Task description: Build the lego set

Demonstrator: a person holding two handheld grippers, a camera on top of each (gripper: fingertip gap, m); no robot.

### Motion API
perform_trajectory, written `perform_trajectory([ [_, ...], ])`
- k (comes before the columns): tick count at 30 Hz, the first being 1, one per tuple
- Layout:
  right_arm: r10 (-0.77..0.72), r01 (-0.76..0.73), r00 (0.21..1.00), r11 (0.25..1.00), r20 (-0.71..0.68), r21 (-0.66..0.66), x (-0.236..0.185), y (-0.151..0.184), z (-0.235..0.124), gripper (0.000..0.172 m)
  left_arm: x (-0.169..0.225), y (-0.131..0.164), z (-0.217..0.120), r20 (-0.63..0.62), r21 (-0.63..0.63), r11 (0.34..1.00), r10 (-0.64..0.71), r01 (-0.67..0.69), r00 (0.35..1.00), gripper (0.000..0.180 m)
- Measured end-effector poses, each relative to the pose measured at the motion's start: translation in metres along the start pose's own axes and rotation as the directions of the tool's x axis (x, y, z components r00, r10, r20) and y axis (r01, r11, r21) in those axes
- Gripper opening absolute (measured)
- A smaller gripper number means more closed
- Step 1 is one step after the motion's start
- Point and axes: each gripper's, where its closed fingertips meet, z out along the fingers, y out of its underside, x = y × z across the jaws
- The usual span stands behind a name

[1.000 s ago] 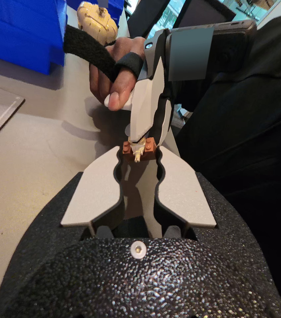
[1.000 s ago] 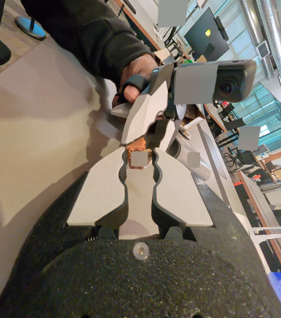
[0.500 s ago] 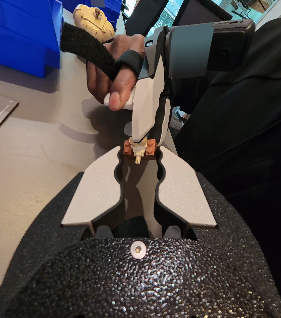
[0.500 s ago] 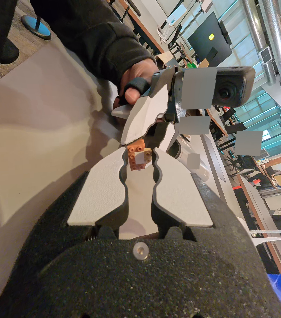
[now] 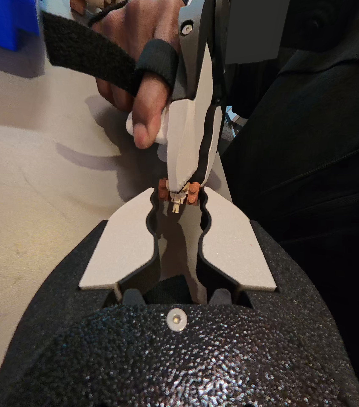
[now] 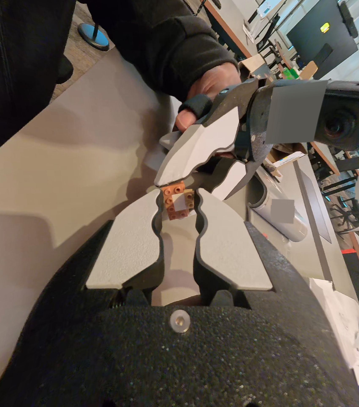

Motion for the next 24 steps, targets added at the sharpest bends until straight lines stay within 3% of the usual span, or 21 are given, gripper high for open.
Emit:
perform_trajectory([
  [8, 0.093, -0.084, 0.988, 0.993, -0.120, 0.078, 0.024, -0.006, -0.010, 0.026, 0.001, -0.021, -0.013, -0.017, 0.138, 0.990, -0.031, 0.033, 0.999, 0.037],
  [14, 0.085, -0.060, 0.966, 0.992, -0.246, 0.110, 0.037, -0.009, -0.018, 0.026, 0.000, -0.033, -0.020, -0.025, 0.224, 0.974, -0.036, 0.041, 0.999, 0.036],
  [24, 0.055, -0.043, 0.987, 0.996, -0.153, 0.081, 0.019, -0.006, -0.012, 0.026, 0.001, -0.017, -0.009, -0.045, 0.127, 0.991, -0.025, 0.030, 0.999, 0.034],
])
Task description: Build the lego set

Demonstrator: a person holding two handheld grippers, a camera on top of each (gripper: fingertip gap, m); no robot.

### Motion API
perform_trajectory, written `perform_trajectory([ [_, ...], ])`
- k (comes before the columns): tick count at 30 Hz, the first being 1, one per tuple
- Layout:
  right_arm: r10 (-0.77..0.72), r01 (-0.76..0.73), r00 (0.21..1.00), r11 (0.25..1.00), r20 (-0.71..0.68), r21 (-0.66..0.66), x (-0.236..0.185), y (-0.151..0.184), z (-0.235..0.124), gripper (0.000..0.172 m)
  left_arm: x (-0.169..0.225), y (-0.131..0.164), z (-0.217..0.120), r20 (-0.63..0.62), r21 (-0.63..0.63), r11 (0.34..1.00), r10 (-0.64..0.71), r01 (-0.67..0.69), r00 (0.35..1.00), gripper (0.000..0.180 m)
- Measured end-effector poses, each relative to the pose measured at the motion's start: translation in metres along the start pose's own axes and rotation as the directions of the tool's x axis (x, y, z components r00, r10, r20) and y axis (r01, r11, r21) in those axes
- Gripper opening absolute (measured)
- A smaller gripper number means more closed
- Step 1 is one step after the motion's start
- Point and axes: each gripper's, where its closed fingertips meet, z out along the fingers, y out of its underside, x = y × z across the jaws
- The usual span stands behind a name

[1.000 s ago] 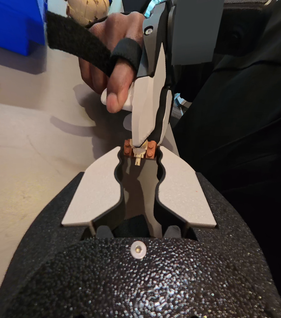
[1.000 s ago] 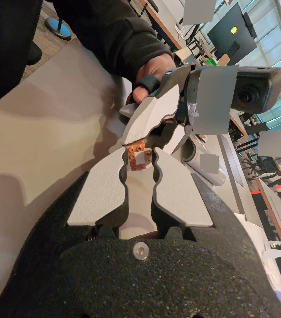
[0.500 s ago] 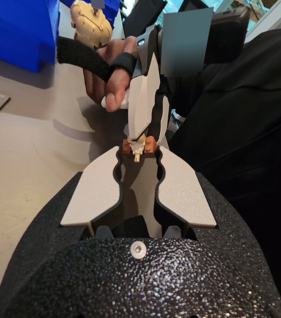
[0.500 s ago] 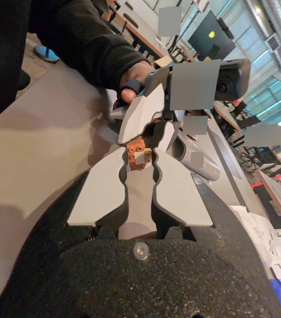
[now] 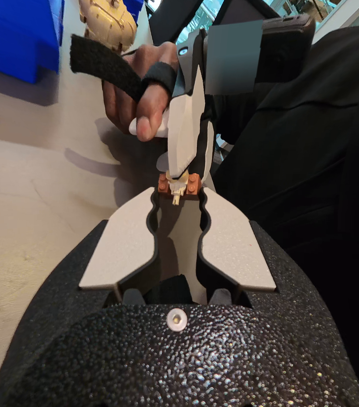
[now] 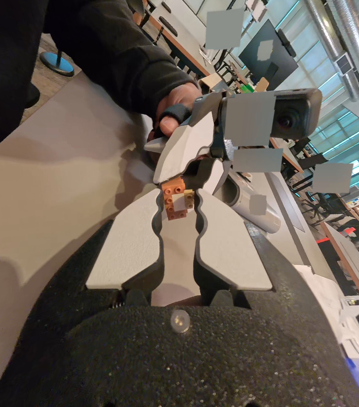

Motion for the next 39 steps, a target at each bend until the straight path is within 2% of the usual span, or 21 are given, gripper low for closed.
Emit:
perform_trajectory([
  [7, 0.025, -0.025, 0.996, 1.000, 0.082, -0.009, -0.012, 0.000, 0.002, 0.026, 0.003, 0.010, 0.005, -0.029, -0.053, 0.998, -0.020, 0.018, 0.999, 0.034],
  [22, -0.008, 0.011, 0.995, 0.999, 0.098, -0.039, -0.014, 0.003, 0.003, 0.025, 0.002, 0.012, 0.006, -0.019, -0.072, 0.997, -0.013, 0.012, 1.000, 0.034],
  [27, 0.052, -0.052, 0.999, 0.999, -0.006, -0.018, 0.000, 0.005, 0.005, 0.027, -0.006, 0.002, -0.004, 0.042, -0.020, 0.999, 0.028, -0.028, 0.999, 0.034],
  [28, 0.055, -0.056, 0.998, 0.998, -0.019, -0.018, 0.002, 0.005, 0.005, 0.035, -0.009, 0.001, -0.005, 0.070, -0.020, 0.998, 0.062, -0.060, 0.996, 0.034],
  [33, 0.103, -0.105, 0.994, 0.990, -0.030, -0.094, 0.006, 0.021, 0.001, 0.050, -0.027, 0.005, -0.009, 0.221, -0.101, 0.974, 0.220, -0.202, 0.950, 0.035],
  [39, 0.245, -0.243, 0.969, 0.945, -0.018, -0.221, 0.006, 0.047, 0.000, 0.037, -0.060, 0.023, -0.016, 0.405, -0.353, 0.888, 0.430, -0.297, 0.807, 0.035],
])
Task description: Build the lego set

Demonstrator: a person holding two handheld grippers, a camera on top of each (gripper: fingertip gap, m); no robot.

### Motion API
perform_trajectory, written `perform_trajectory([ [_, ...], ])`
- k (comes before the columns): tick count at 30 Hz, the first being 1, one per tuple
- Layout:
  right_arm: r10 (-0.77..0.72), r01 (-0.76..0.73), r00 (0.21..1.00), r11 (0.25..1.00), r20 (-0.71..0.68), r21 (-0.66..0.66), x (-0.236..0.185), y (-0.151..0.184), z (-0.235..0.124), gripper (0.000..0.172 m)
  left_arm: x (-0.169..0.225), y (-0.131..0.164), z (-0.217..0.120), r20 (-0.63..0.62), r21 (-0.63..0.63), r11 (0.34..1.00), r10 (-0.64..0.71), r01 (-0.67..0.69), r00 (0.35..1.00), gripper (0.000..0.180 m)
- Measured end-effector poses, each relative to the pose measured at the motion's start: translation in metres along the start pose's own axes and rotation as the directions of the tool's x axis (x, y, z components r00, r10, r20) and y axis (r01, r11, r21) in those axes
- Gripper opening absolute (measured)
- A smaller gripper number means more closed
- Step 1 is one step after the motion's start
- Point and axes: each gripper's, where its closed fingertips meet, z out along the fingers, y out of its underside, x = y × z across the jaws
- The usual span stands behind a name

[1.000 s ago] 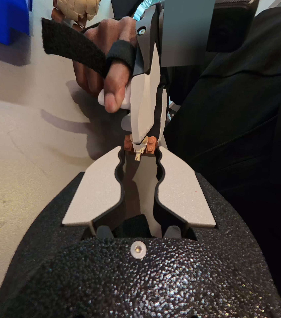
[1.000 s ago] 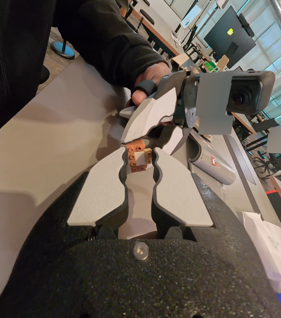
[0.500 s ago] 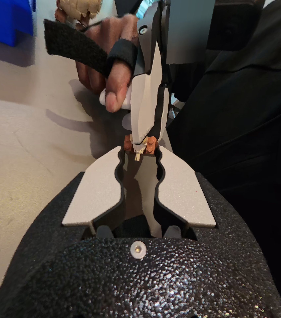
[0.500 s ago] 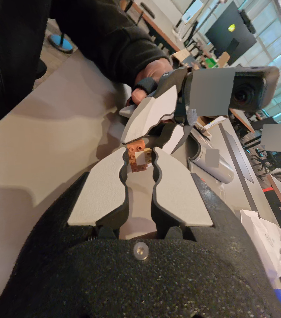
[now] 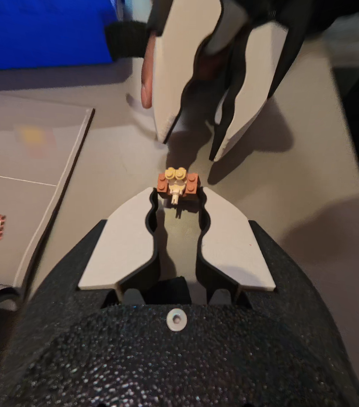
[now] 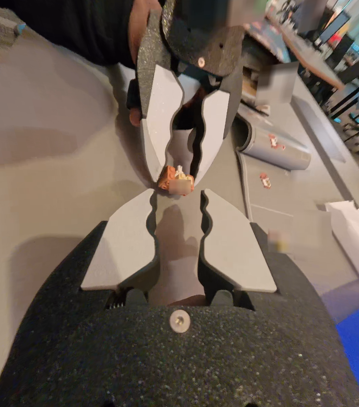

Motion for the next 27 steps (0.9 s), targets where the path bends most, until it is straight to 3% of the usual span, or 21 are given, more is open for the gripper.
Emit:
perform_trajectory([
  [3, 0.031, -0.030, 0.999, 0.998, 0.008, -0.046, 0.001, 0.005, 0.003, 0.034, -0.001, 0.012, 0.005, 0.048, -0.089, 0.994, 0.072, -0.068, 0.996, 0.035],
  [16, 0.094, -0.086, 0.994, 0.986, 0.055, -0.144, -0.005, 0.014, 0.013, 0.037, 0.004, 0.015, 0.003, 0.007, -0.096, 0.994, 0.061, -0.060, 0.998, 0.044],
  [27, 0.219, -0.189, 0.970, 0.951, 0.103, -0.244, -0.009, 0.019, 0.027, 0.059, -0.002, 0.017, 0.000, -0.003, -0.076, 0.996, 0.046, -0.046, 0.999, 0.046],
])
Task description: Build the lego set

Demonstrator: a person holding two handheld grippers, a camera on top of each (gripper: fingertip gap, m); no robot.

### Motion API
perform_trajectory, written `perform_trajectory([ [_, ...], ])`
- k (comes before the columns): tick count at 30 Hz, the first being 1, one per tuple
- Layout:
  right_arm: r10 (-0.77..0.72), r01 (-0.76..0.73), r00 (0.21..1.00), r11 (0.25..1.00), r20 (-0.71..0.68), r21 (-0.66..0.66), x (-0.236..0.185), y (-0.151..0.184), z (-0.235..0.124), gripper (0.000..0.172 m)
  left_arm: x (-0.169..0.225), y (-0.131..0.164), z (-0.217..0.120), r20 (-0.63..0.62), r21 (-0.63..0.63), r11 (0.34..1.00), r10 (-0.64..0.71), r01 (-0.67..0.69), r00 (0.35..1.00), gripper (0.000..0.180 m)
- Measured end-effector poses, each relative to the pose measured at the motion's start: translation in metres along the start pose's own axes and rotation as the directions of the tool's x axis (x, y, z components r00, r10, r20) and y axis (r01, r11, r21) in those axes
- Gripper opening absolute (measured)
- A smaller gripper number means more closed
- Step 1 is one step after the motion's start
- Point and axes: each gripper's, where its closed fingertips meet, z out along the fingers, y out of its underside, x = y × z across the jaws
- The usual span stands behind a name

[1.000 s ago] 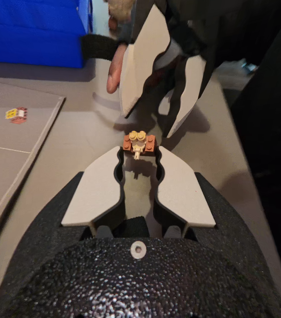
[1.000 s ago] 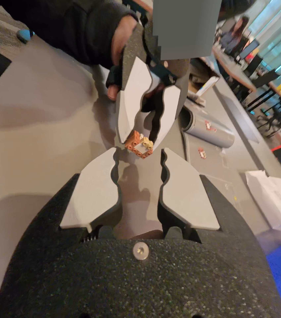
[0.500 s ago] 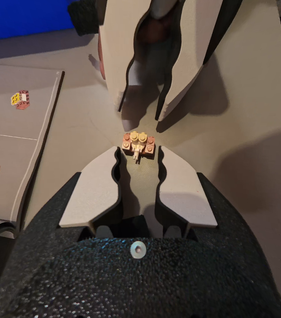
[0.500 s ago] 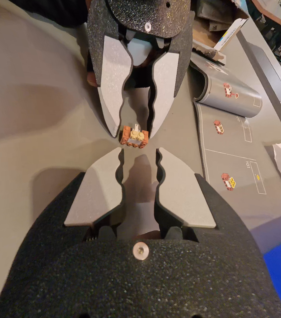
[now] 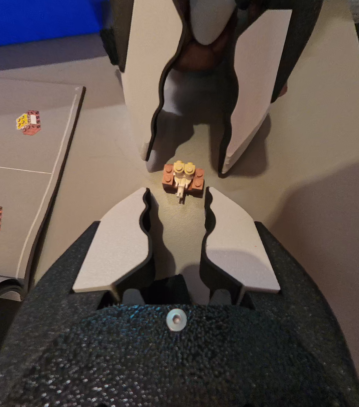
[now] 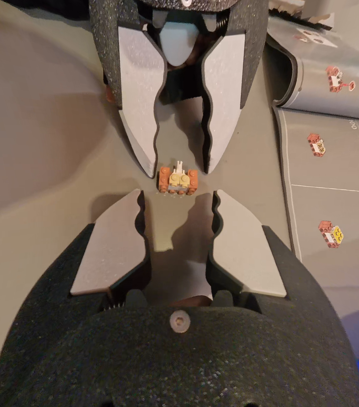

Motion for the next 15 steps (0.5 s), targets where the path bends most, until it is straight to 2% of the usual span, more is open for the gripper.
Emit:
perform_trajectory([
  [7, 0.051, -0.052, 0.998, 0.998, -0.031, -0.024, 0.000, -0.006, 0.010, 0.059, -0.002, 0.003, -0.003, 0.008, 0.006, 1.000, -0.011, 0.011, 1.000, 0.045],
  [9, 0.067, -0.068, 0.997, 0.997, -0.040, -0.028, 0.000, -0.008, 0.012, 0.054, -0.003, 0.006, -0.006, 0.012, 0.007, 1.000, -0.017, 0.017, 1.000, 0.045],
  [12, 0.083, -0.084, 0.996, 0.996, -0.045, -0.033, -0.001, -0.009, 0.014, 0.036, -0.004, 0.009, -0.009, 0.016, 0.010, 1.000, -0.022, 0.022, 1.000, 0.044],
  [15, 0.079, -0.080, 0.996, 0.996, -0.034, -0.032, -0.002, -0.009, 0.014, 0.035, -0.003, 0.011, -0.011, 0.016, 0.012, 1.000, -0.024, 0.024, 1.000, 0.044],
])
